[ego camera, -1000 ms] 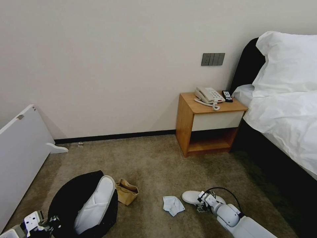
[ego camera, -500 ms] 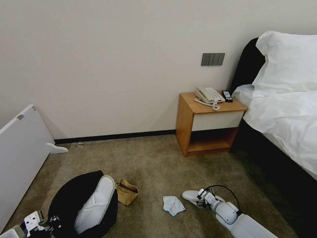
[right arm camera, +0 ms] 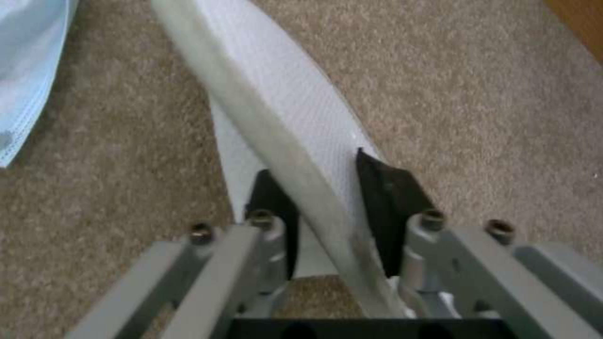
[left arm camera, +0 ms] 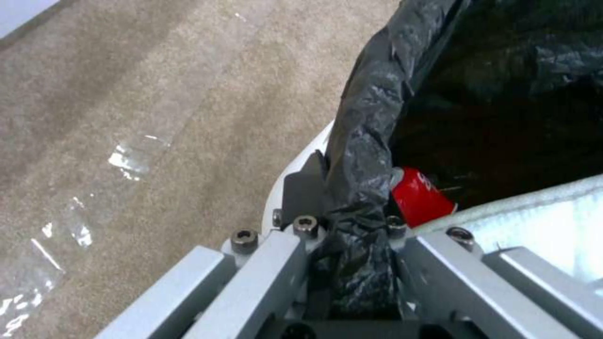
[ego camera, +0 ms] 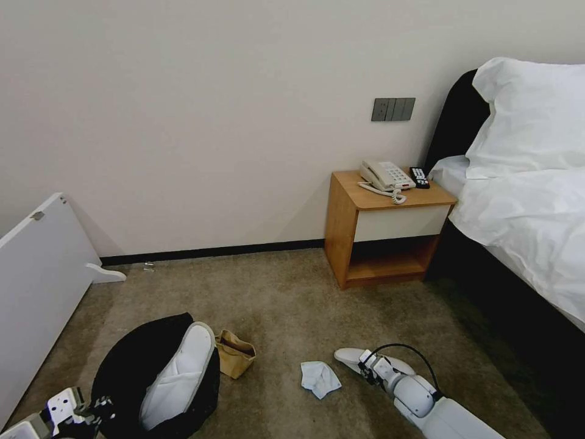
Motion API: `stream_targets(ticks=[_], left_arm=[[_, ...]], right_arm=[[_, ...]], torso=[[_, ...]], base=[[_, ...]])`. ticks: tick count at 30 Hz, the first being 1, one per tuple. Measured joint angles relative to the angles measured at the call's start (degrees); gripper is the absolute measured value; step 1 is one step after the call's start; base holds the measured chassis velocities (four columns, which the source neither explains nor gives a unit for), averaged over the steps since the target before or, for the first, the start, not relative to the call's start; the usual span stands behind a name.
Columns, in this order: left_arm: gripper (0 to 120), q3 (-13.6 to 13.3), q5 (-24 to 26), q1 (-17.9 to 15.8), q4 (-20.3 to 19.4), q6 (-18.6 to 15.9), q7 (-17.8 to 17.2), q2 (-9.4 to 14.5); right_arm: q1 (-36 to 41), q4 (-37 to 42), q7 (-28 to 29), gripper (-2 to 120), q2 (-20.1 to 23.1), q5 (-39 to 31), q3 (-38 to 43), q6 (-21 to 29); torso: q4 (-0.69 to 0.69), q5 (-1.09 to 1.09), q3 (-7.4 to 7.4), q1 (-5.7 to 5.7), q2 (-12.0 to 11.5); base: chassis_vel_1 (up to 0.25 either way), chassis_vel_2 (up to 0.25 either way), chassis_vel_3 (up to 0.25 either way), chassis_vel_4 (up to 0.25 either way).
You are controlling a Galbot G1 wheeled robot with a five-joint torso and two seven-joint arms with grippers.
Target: Pick up the trash bin, then pick up the garbage from the floor and place it into the trash bin.
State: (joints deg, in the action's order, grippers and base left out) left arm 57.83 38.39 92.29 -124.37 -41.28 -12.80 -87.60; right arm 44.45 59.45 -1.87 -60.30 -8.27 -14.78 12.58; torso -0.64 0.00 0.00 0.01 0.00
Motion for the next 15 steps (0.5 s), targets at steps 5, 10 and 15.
stream_targets(ticks=[5, 10, 15], left_arm=[[2, -0.41, -0.28, -0.12, 0.34, 0.14, 0.00, 0.00], [2, -0.46, -0.31, -0.17, 0.42, 0.14, 0.00, 0.02], [2, -0.46, -0.31, -0.21, 0.46, 0.14, -0.01, 0.07]], right_arm=[[0.35, 0.17, -0.09, 2, 0.63, -0.06, 0.00, -1.00], [0.68, 1.04, 0.43, 1, 1.06, -0.65, -0.08, -1.14], [0.81, 2.23, 1.94, 1, 1.56, -2.04, -0.47, -1.66]], torso=[[0.00, 0.00, 0.00, 0.00, 0.00], [0.00, 0.00, 0.00, 0.00, 0.00], [0.00, 0.00, 0.00, 0.00, 0.00]], base=[[0.000, 0.000, 0.000, 0.000], [0.000, 0.000, 0.000, 0.000], [0.000, 0.000, 0.000, 0.000]])
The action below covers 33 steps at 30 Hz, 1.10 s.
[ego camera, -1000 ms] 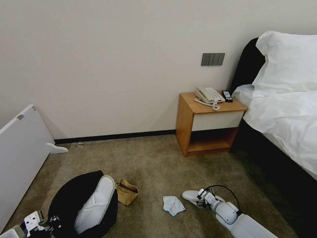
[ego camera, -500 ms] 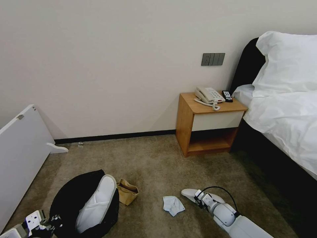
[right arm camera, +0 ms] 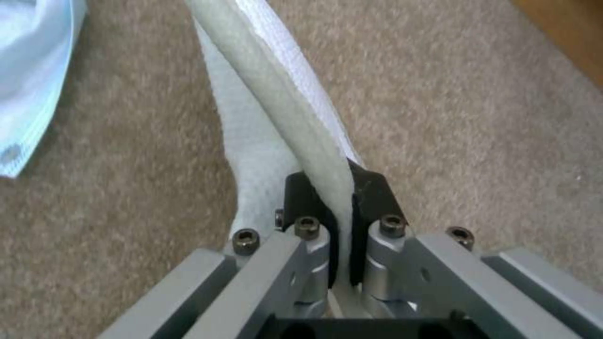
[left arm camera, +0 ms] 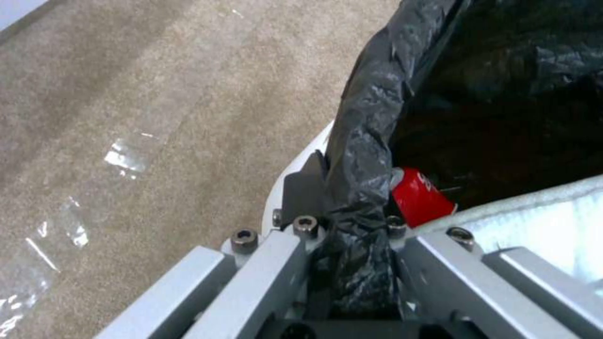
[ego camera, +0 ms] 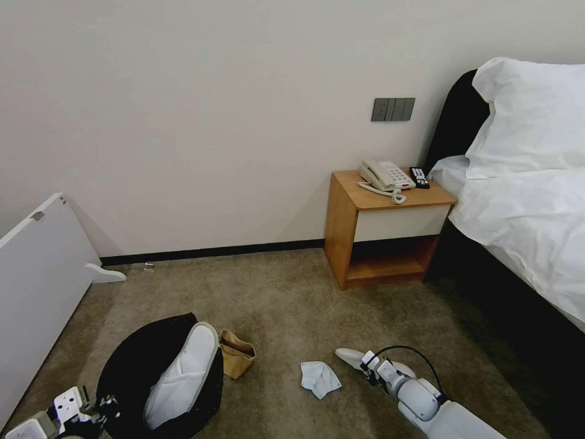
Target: Pick up the trash bin, then pick up the garbage from the floor and place it into the trash bin.
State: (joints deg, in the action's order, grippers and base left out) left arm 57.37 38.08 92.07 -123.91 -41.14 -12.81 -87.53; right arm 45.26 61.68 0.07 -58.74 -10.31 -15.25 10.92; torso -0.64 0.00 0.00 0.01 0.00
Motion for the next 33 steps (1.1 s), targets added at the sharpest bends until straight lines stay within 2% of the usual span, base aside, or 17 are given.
stream_targets(ticks=[5, 9, 11, 16, 22, 24, 33], left_arm=[[2, 0.20, 0.03, 0.02, -0.01, 0.00, -0.02, 0.10], [2, 0.24, 0.23, 0.12, -0.62, 0.00, -0.06, 0.12], [2, 0.25, 0.50, 0.22, -1.39, -0.02, -0.16, 0.14], [2, 0.68, 1.47, 0.35, -2.46, -0.40, -0.79, 0.41], [2, 2.04, 5.31, 0.48, -4.33, -0.94, -2.57, 1.48], [2, 3.05, 7.60, 0.32, -5.40, -0.94, -3.42, 2.28], [2, 4.55, 10.37, 0.15, -6.39, -0.98, -4.68, 3.91]], right_arm=[[0.29, 2.15, 0.85, 1, 1.20, -0.85, 0.06, -0.12], [1.03, 6.88, 2.09, 1, 3.38, -2.91, 0.69, -0.09], [1.86, 12.10, 3.20, 1, 5.20, -6.77, 1.04, 0.41], [2.31, 17.68, 4.26, 1, 7.32, -8.16, 2.28, 0.58], [2.39, 24.03, 5.63, 1, 10.20, -10.46, 4.49, 0.56], [2.42, 29.06, 6.36, 1, 12.01, -13.51, 5.96, 0.39], [1.81, 43.34, 7.28, 1, 16.61, -19.43, 10.89, 0.44]], torso=[[0.00, 0.00, 0.00, 0.00, 0.00], [0.00, 0.00, 0.00, 0.00, 0.00], [-0.01, 0.00, 0.00, 0.00, 0.00], [0.00, -0.01, 0.00, 0.00, 0.00], [-0.01, 0.00, 0.00, 0.00, 0.00], [-0.01, 0.00, 0.00, 0.00, 0.00], [-0.01, -0.01, 0.00, 0.00, 0.00]], base=[[0.000, 0.000, 0.000, 0.000], [0.000, 0.000, 0.000, 0.000], [0.000, 0.000, 0.000, 0.000], [0.000, 0.000, 0.000, 0.000], [0.000, 0.000, 0.000, 0.000], [0.000, 0.000, 0.000, 0.000], [0.000, 0.000, 0.000, 0.000]])
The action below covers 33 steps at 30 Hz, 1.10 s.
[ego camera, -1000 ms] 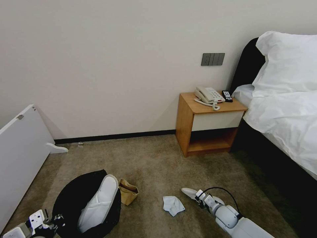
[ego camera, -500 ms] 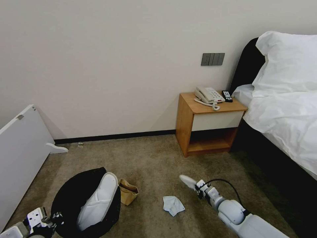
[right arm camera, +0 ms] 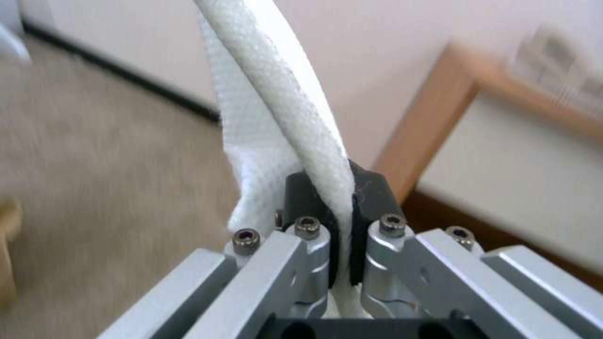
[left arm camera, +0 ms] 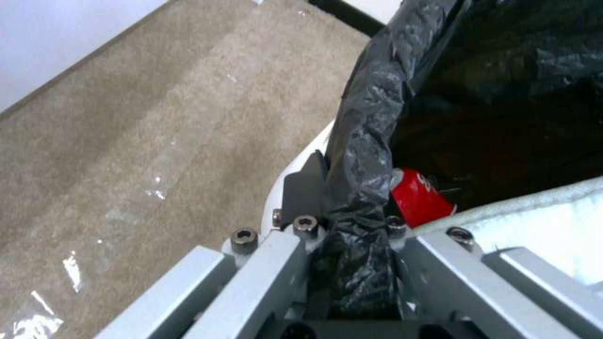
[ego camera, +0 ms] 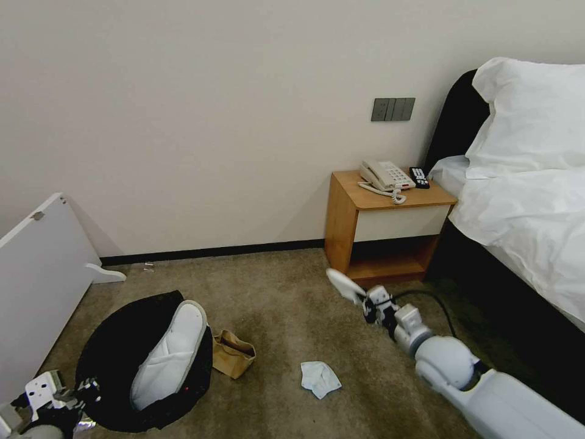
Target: Pick up the trash bin, then pick up the garbage from the floor and place it into the trash bin.
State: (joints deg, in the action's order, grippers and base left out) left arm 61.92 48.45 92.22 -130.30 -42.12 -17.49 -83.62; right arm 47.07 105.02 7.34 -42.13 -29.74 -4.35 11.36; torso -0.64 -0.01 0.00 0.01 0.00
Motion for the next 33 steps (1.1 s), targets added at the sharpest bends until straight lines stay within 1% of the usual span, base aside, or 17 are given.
stream_targets(ticks=[1, 5, 8, 11, 14, 15, 17, 19, 20, 22, 23, 24, 28, 29, 31, 32, 33], left_arm=[[2, 0.13, 0.41, -0.05, -0.18, 0.00, -0.23, 0.22], [2, 0.32, 0.84, -0.05, -0.37, -0.02, -0.38, 0.55], [2, 0.82, 1.80, 0.02, -0.73, -0.05, -0.69, 1.43], [2, 0.86, 1.97, 0.17, -1.06, -0.06, -0.73, 1.54], [2, 0.51, 2.03, 0.53, -2.25, -0.06, -0.74, 1.44], [2, 0.51, 2.03, 0.53, -2.25, -0.06, -0.74, 1.44], [2, 0.40, 2.03, 0.55, -2.40, -0.06, -0.73, 1.47], [2, 0.00, 2.00, 0.70, -2.65, -0.06, -0.74, 1.37], [2, 0.00, 2.00, 0.70, -2.65, -0.06, -0.74, 1.37], [2, -0.46, 1.81, 0.70, -2.68, -0.06, -0.74, 1.08], [2, -0.46, 1.81, 0.70, -2.68, -0.06, -0.74, 1.08], [2, -0.73, 1.70, 0.64, -2.69, -0.06, -0.74, 0.94], [2, -1.25, 1.58, 0.56, -2.80, -0.06, -0.74, 0.90], [2, -1.61, 1.53, 0.53, -2.84, -0.06, -0.73, 0.91], [2, -1.69, 1.50, 0.52, -2.84, -0.06, -0.73, 0.92], [2, -1.97, 1.44, 0.46, -2.84, -0.06, -0.73, 0.94], [2, -2.15, 1.40, 0.44, -2.84, -0.06, -0.73, 0.94]], right_arm=[[-0.50, 1.92, 0.01, 1, 0.51, -1.11, 0.84, -0.10], [-1.25, 3.86, 0.07, 1, 0.65, -2.33, 1.57, -0.40], [-4.18, 7.73, 0.24, 1, -0.50, -4.99, 2.10, -1.89], [-5.87, 9.35, 0.25, 1, -1.21, -6.25, 1.74, -2.65], [-11.21, 12.40, -0.02, 1, -4.12, -10.38, -2.07, -6.31], [-11.21, 12.40, -0.02, 1, -4.12, -10.38, -2.07, -6.31], [-12.98, 12.48, -0.35, 1, -5.37, -11.66, -3.73, -7.85], [-17.84, 10.74, -1.66, 1, -9.28, -15.04, -9.07, -13.04], [-17.84, 10.74, -1.66, 1, -9.28, -15.04, -9.07, -13.04], [-20.60, 9.78, -1.90, 1, -11.62, -18.45, -12.73, -15.15], [-20.60, 9.78, -1.90, 1, -11.62, -18.45, -12.73, -15.15], [-22.20, 9.52, -1.77, 1, -12.88, -20.38, -14.64, -15.92], [-24.65, 9.21, -1.56, 1, -14.63, -22.74, -17.11, -16.54], [-26.40, 9.19, -1.12, 1, -15.80, -24.33, -18.65, -16.88], [-26.87, 9.16, -0.97, 1, -16.16, -24.77, -19.15, -17.04], [-28.12, 9.05, -0.59, 1, -17.45, -25.99, -20.68, -17.64], [-28.68, 8.91, -0.31, 1, -18.17, -26.67, -21.49, -17.94]], torso=[[-0.01, -0.01, 0.00, 0.00, 0.00], [-0.01, 0.00, 0.00, 0.00, 0.00], [0.01, 0.00, 0.00, 0.00, 0.00], [0.01, 0.01, 0.00, 0.00, 0.00], [-0.01, -0.01, 0.00, 0.00, 0.00], [-0.01, -0.01, 0.00, 0.00, 0.00], [0.00, -0.01, 0.00, 0.00, 0.00], [0.02, -0.01, 0.00, 0.00, 0.00], [0.02, -0.01, 0.00, 0.00, 0.00], [0.01, 0.00, 0.00, 0.00, 0.00], [0.01, 0.00, 0.00, 0.00, 0.00], [0.00, -0.01, 0.00, 0.00, 0.00], [-0.01, 0.00, 0.00, 0.00, 0.00], [-0.01, -0.01, 0.00, 0.00, 0.00], [-0.01, -0.01, 0.00, 0.00, 0.00], [0.01, 0.00, 0.00, 0.00, 0.00], [0.01, -0.01, 0.00, 0.00, 0.00]], base=[[0.000, 0.000, 0.000, 0.000], [0.000, 0.000, 0.000, 0.000], [0.000, 0.000, 0.000, 0.000], [0.000, 0.000, 0.000, 0.000], [0.000, 0.000, 0.000, 0.000], [0.000, 0.000, 0.000, 0.000], [0.000, 0.000, 0.000, 0.000], [0.000, 0.000, 0.000, 0.000], [0.000, 0.000, 0.000, 0.000], [0.000, 0.000, 0.000, 0.000], [0.000, 0.000, 0.000, 0.000], [0.000, 0.000, 0.000, 0.000], [0.000, 0.000, 0.000, 0.000], [0.000, 0.000, 0.000, 0.000], [0.000, 0.000, 0.000, 0.000], [0.000, 0.000, 0.000, 0.000], [0.000, 0.000, 0.000, 0.000]])
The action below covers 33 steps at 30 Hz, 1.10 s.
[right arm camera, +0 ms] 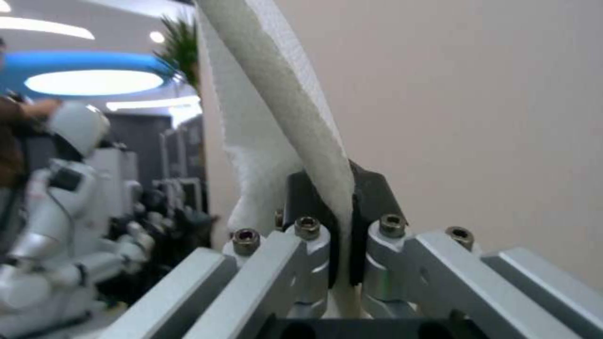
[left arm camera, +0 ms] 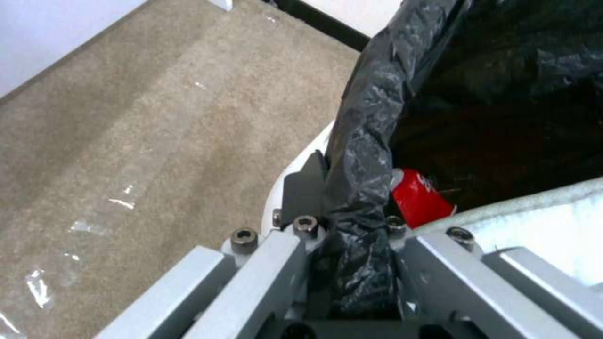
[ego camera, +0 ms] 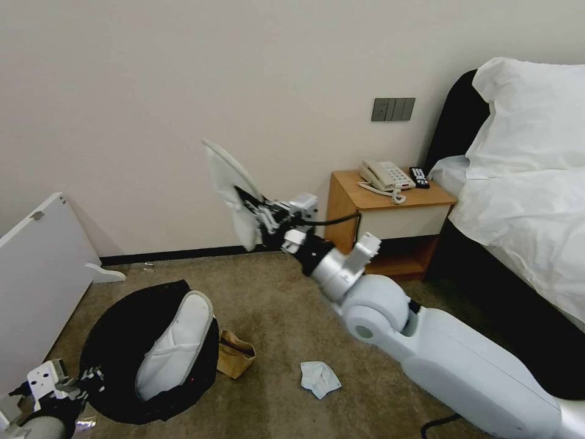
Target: Pick up the trash bin, then pick up the garbage from the floor and place it into the trash bin.
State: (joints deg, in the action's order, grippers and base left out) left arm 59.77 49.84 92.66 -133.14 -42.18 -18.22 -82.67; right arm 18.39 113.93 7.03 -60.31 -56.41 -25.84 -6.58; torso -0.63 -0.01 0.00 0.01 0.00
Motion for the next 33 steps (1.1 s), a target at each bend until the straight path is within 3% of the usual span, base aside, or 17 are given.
stream_targets(ticks=[20, 33], left_arm=[[2, -1.02, -0.47, -0.24, 0.49, 0.04, -0.01, 0.20], [2, -1.09, -0.52, -0.44, 0.86, 0.05, -0.02, 0.47]], right_arm=[[-0.60, -4.16, 4.35, 1, -10.03, -2.81, -11.39, -2.33], [0.10, -5.14, 4.28, 1, -10.63, -2.82, -15.49, -2.26]], torso=[[0.00, 0.01, 0.00, 0.00, 0.00], [-0.01, 0.01, 0.00, 0.00, 0.00]], base=[[0.000, 0.000, 0.000, 0.000], [0.000, 0.000, 0.000, 0.000]])
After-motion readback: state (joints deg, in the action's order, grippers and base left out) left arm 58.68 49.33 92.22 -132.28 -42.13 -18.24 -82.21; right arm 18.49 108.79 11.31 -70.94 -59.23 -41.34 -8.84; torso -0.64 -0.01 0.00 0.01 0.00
